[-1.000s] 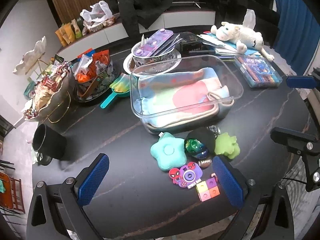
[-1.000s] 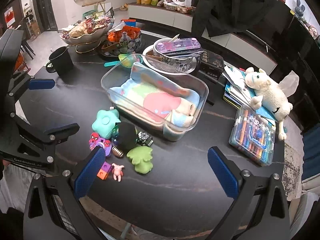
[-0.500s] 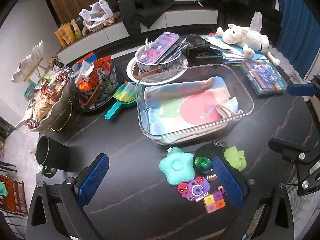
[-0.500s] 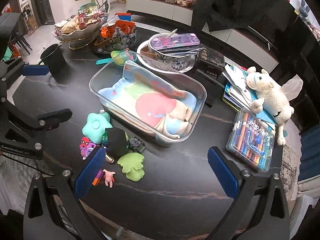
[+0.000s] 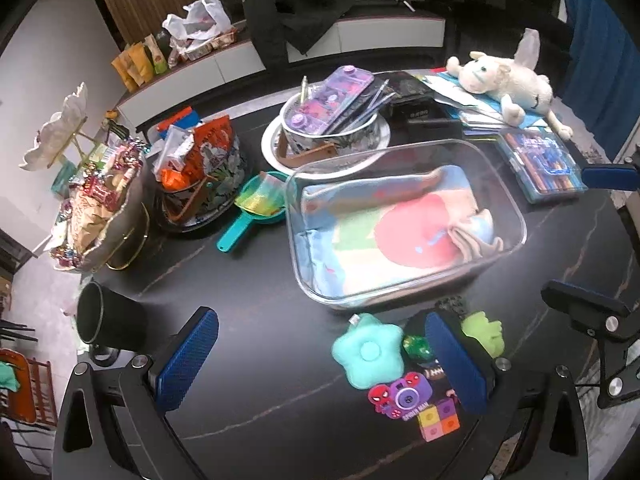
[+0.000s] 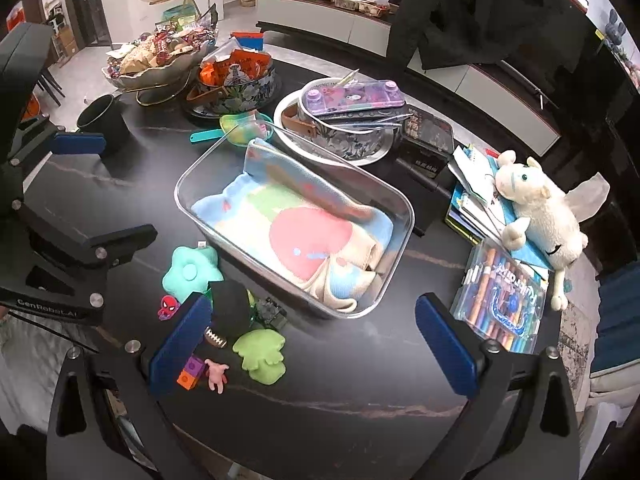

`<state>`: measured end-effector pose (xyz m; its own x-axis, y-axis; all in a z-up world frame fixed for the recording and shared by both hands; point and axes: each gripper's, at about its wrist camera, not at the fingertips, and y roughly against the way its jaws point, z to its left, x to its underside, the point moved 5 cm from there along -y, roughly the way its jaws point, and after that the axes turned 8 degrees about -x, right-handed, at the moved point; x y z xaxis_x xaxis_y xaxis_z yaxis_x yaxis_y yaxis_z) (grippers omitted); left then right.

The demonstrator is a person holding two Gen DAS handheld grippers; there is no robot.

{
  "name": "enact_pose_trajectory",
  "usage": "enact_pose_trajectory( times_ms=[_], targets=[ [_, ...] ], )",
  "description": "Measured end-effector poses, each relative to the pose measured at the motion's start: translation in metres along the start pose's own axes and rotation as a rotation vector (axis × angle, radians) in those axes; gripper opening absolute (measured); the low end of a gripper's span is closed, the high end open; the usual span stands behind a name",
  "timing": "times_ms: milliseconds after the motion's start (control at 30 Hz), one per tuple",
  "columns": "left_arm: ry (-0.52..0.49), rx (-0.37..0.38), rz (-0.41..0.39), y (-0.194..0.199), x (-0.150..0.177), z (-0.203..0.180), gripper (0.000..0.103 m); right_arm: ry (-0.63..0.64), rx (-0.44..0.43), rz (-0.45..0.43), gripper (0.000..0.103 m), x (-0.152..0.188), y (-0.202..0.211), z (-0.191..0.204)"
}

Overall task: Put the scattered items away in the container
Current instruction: 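Move both tools toward the toy pile beside the clear container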

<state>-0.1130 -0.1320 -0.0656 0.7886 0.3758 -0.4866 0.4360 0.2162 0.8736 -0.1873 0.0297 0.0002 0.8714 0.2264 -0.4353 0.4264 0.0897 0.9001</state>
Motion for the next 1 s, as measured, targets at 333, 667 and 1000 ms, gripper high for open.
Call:
enact_pose_trajectory(
  times_ms=[333, 667, 1000],
  targets=[
    [0.025, 0.036, 0.017, -0.009, -0.01, 0.008, 0.102, -0.005, 0.027, -0.023, 0.098, -0.016, -0.003, -0.008],
    [0.024, 0.007, 0.019, -0.016, -0.015, 0.01, 0.102, -0.047, 0.035, -0.023, 0.098, -0.022, -0.01, -0.021],
    [-0.007, -0.043, -0.007, -0.014, -0.015, 0.007, 0.102, 0.003, 0.074, -0.036, 0.098, -0.025, -0.01, -0.014]
  ],
)
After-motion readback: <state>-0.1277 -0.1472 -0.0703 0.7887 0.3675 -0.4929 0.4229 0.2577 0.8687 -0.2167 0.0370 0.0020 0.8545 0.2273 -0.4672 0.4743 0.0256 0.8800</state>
